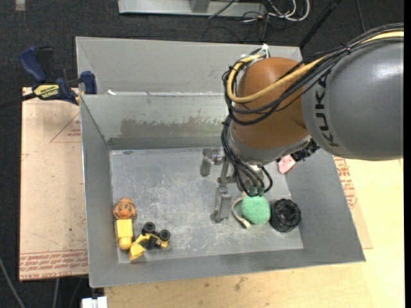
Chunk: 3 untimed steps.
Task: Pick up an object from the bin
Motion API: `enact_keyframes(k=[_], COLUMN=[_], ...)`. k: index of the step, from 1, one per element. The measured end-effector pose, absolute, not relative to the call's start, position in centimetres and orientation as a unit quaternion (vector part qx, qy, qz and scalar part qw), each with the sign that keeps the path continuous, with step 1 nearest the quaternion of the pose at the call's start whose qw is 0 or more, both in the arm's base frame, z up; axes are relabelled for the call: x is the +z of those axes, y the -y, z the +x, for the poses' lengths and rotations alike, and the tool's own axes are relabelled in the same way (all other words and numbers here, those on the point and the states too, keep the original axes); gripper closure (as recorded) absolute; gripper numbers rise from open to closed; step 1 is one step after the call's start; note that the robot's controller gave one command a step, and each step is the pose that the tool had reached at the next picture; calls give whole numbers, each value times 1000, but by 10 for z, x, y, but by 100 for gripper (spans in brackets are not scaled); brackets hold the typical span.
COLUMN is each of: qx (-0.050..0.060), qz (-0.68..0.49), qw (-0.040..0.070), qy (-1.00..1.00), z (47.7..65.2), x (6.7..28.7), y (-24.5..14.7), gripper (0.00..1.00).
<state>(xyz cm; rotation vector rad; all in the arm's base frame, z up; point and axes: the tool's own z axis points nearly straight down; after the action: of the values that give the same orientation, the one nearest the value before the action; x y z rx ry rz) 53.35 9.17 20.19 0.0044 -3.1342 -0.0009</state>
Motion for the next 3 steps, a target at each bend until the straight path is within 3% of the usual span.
enact_keyframes(k=[1,2,3], qx=[-1,-2,1], qz=[0,-5,-18], qw=[0,-4,4], qy=[1000,1000,1000], z=[535,507,530], x=[206,168,164], y=[-91,-50,-26], gripper=[0,0,0])
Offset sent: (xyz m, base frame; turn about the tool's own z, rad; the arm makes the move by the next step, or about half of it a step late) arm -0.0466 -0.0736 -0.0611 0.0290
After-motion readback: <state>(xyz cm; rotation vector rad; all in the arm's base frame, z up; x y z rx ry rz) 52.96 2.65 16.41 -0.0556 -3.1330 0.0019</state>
